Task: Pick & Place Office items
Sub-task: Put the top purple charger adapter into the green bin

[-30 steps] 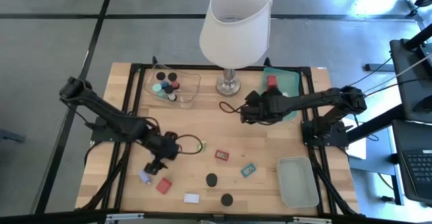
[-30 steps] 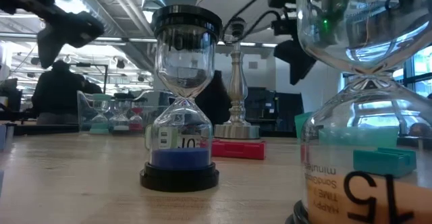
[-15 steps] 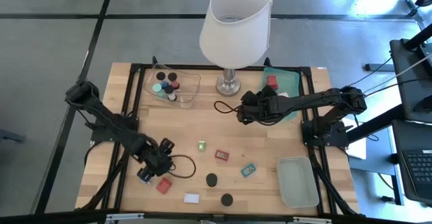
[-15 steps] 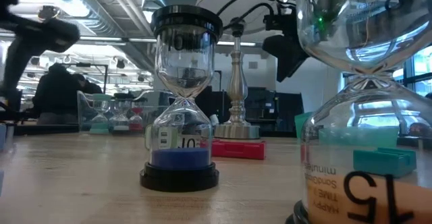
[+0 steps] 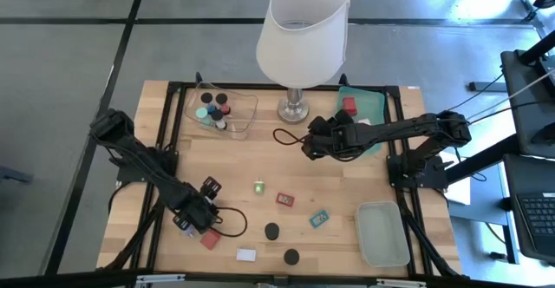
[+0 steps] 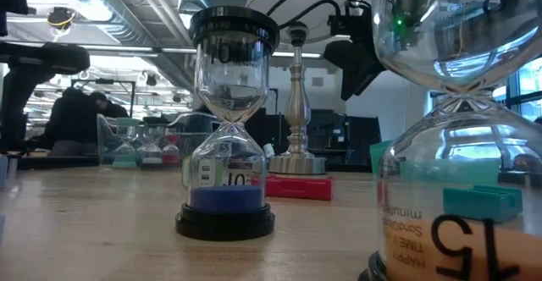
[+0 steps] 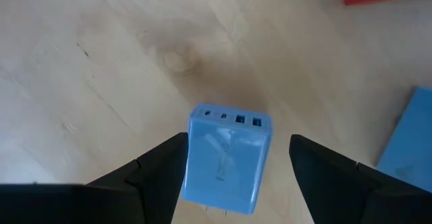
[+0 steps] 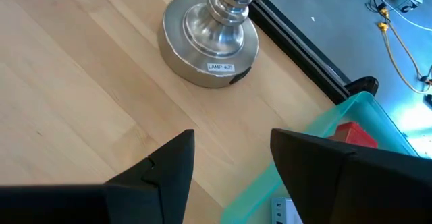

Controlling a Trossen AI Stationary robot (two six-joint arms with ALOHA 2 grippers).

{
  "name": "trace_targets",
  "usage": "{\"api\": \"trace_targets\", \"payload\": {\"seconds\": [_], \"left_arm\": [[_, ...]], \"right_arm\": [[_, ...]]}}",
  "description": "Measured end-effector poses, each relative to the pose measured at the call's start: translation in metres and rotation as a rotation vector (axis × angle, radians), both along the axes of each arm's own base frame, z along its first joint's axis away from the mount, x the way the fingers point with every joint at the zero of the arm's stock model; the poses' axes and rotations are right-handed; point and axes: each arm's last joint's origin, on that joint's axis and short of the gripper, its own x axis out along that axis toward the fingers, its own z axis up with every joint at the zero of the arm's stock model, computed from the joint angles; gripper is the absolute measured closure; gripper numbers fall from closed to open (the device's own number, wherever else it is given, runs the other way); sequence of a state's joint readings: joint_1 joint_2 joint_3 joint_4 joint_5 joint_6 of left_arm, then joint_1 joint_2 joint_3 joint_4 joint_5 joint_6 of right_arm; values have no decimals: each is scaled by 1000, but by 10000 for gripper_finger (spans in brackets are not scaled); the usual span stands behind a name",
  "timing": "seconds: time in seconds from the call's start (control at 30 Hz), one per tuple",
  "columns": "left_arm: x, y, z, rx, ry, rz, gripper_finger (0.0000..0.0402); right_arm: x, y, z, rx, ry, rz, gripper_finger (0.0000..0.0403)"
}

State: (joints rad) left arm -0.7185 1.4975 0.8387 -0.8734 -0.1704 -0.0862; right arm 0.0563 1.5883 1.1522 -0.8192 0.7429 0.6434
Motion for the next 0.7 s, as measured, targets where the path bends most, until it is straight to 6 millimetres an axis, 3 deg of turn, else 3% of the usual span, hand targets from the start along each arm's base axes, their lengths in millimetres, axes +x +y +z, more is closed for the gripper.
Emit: {"api": "trace_targets", "payload": {"seconds": [0.5, 0.7], "left_arm": [[-5, 5, 0, 69, 39, -6, 146], [-12, 11, -11, 92, 73, -5, 146]], "right_arm": [[1, 0, 0, 2, -7, 1, 205], [2, 0, 0, 3, -17, 1, 205]]}}
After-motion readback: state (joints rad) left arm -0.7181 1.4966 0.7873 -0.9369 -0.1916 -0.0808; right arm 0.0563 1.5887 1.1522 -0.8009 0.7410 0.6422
